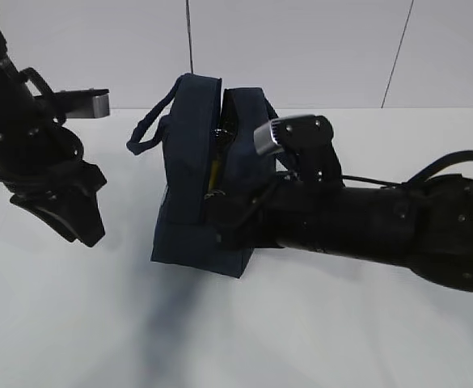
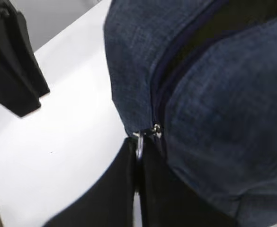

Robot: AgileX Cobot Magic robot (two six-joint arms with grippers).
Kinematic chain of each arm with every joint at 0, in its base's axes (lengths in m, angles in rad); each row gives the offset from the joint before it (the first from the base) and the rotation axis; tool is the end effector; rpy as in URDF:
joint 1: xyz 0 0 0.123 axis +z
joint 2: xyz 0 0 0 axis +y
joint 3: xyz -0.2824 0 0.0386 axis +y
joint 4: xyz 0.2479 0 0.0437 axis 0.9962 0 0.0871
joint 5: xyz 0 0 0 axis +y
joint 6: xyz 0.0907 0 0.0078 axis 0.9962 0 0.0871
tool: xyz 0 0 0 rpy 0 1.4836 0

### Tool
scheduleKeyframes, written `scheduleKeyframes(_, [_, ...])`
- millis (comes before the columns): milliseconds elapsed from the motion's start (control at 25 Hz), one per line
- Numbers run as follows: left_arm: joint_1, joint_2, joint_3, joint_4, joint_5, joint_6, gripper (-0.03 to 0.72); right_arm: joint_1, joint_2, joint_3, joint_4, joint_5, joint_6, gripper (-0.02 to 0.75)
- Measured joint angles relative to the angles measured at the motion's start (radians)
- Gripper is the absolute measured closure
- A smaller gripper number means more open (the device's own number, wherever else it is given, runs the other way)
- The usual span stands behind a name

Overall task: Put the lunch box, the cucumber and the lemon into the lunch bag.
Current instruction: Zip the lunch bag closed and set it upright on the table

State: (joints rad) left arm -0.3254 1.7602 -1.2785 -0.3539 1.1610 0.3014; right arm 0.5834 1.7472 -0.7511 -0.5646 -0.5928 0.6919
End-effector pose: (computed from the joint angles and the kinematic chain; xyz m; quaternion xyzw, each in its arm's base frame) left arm 0.3075 -0.1343 0.2307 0.2379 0.9576 -0.1621 0.0056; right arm 0.2682 0.2096 0.1767 -0.2358 0.7915 0.3279 0.4587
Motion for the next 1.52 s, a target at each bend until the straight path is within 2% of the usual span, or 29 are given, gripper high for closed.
scheduleKeyframes(320, [-0.078, -0.003, 0.052, 0.005, -0.161, 0.020, 0.448, 0.001, -0.061, -0.119, -0.077, 0.170, 0.002, 0.738])
scheduleKeyframes(720, [-0.134, -0.006, 0.136, 0.005, -0.350, 0.040, 0.448, 0.001, -0.061, -0.236, -0.129, 0.272, 0.002, 0.738])
scheduleKeyframes(1000, [-0.184, -0.006, 0.138, 0.005, -0.464, 0.042, 0.448, 0.001, -0.061, -0.308, -0.149, 0.328, 0.002, 0.738])
scheduleKeyframes(1240, [-0.191, -0.006, 0.138, 0.005, -0.564, 0.044, 0.448, 0.001, -0.061, -0.308, -0.153, 0.344, 0.002, 0.738])
scheduleKeyframes(1520, [-0.223, -0.006, 0.142, -0.009, -0.642, 0.110, 0.458, 0.001, -0.061, -0.316, -0.153, 0.348, 0.008, 0.738])
